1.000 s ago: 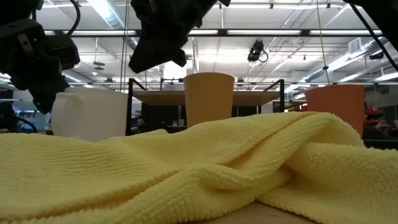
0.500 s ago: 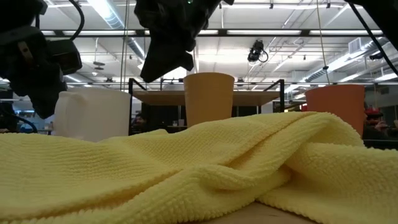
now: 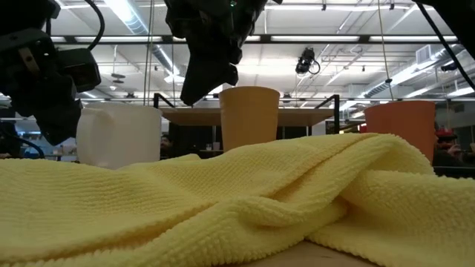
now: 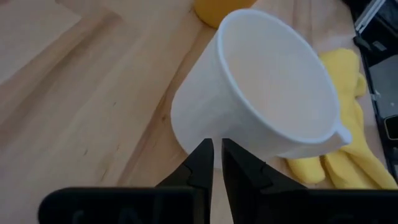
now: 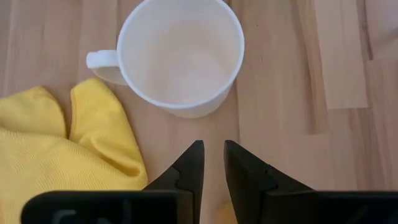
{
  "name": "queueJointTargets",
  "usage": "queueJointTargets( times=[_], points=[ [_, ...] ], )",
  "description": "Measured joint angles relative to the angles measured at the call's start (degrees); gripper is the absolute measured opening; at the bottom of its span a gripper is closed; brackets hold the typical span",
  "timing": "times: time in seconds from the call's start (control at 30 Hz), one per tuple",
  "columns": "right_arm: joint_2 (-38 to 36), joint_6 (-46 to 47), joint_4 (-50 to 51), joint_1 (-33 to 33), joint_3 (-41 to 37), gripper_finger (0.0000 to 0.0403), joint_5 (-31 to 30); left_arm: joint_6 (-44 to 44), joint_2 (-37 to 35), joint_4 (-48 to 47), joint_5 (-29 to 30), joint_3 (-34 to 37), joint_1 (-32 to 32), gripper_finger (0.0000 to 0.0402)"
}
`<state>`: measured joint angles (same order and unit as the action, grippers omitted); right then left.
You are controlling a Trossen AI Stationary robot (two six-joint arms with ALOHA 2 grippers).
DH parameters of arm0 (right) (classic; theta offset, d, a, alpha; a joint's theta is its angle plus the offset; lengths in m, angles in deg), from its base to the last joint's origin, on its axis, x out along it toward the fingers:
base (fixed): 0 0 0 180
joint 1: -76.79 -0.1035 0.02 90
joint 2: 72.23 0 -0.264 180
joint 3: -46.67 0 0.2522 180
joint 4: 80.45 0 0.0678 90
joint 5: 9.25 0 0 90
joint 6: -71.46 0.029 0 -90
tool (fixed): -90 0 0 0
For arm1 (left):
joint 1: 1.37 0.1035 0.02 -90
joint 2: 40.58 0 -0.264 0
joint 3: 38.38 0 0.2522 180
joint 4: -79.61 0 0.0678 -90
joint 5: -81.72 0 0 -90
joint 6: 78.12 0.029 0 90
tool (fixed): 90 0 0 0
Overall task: Stack small to large cups/mugs on shelf
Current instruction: Put the white mug on the shelf
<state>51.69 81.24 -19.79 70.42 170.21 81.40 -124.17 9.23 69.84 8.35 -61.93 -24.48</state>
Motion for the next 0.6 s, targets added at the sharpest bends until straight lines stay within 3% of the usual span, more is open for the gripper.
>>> queueJointTargets(
  times=[0.6],
  points=[
    [0.00, -0.50, 0.87, -0.91, 0.00, 0.0071, -0.01, 0.63, 0.87, 3.55, 0.04, 0.00, 0.04, 0.0048]
  ],
)
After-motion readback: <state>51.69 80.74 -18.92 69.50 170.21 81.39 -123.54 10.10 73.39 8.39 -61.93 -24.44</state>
